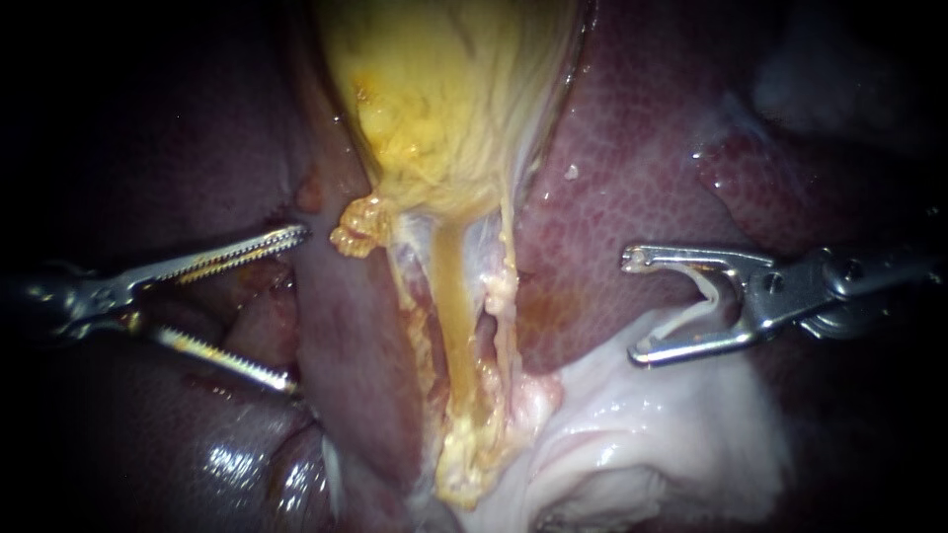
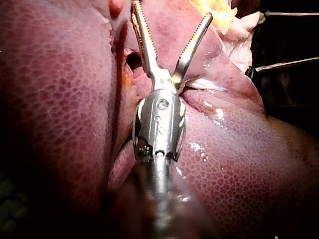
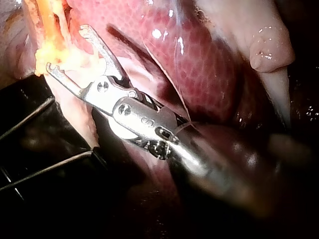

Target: Grabbing gallbladder

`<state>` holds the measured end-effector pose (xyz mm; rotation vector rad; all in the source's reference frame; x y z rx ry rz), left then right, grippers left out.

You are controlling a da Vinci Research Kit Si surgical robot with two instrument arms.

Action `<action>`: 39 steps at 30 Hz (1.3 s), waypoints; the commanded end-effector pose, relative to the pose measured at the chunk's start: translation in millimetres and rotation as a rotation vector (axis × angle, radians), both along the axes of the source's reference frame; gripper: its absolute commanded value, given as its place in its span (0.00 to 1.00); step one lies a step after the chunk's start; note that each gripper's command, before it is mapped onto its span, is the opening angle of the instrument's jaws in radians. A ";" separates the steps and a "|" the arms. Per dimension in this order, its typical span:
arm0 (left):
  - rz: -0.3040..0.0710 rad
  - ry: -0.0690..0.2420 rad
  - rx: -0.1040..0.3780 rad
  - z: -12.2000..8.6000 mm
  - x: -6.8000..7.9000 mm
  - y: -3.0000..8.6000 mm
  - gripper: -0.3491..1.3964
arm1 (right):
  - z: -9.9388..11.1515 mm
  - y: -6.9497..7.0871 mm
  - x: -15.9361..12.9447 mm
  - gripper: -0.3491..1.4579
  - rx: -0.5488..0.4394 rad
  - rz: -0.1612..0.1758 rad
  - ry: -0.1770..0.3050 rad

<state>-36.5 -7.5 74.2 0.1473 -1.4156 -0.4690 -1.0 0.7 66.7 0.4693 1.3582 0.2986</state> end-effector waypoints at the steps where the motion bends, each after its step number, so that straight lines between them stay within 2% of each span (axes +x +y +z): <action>1: -0.001 -0.003 0.011 -0.1 0.0 0.0 0.85 | 0.0 0.0 0.0 0.53 0.000 0.000 0.000; 5: -0.009 -0.016 0.072 -0.8 0.0 0.4 0.80 | 0.0 0.0 0.0 0.53 0.000 0.000 0.000; 6: -0.022 -0.016 0.108 -1.0 -0.1 0.5 0.77 | 0.1 0.1 0.0 0.53 0.000 0.000 0.000; 11: -0.075 -0.025 0.190 -1.9 -1.0 1.3 0.70 | 0.3 0.2 0.1 0.53 0.006 0.001 -0.003; 19: -0.136 -0.026 0.278 -3.0 -2.9 3.2 0.55 | 0.5 0.2 0.1 0.53 0.006 0.002 -0.004; 25: -0.168 -0.019 0.305 -2.5 -3.3 4.5 0.44 | 0.5 0.2 0.1 0.53 0.006 0.001 -0.004; 28: -0.176 -0.021 0.323 -2.1 -3.2 5.1 0.32 | 0.5 0.2 0.1 0.53 0.006 0.001 -0.004; 31: -0.192 -0.024 0.353 -1.8 -2.9 5.6 0.00 | 0.5 0.2 0.1 0.53 0.006 0.001 -0.004; 35: -0.209 -0.030 0.381 -1.8 -2.2 5.8 0.00 | 0.5 0.2 0.1 0.53 0.006 0.001 -0.004; 39: -0.218 -0.007 0.396 -1.9 -2.0 5.7 0.00 | 0.5 0.2 0.1 0.53 0.006 0.001 -0.004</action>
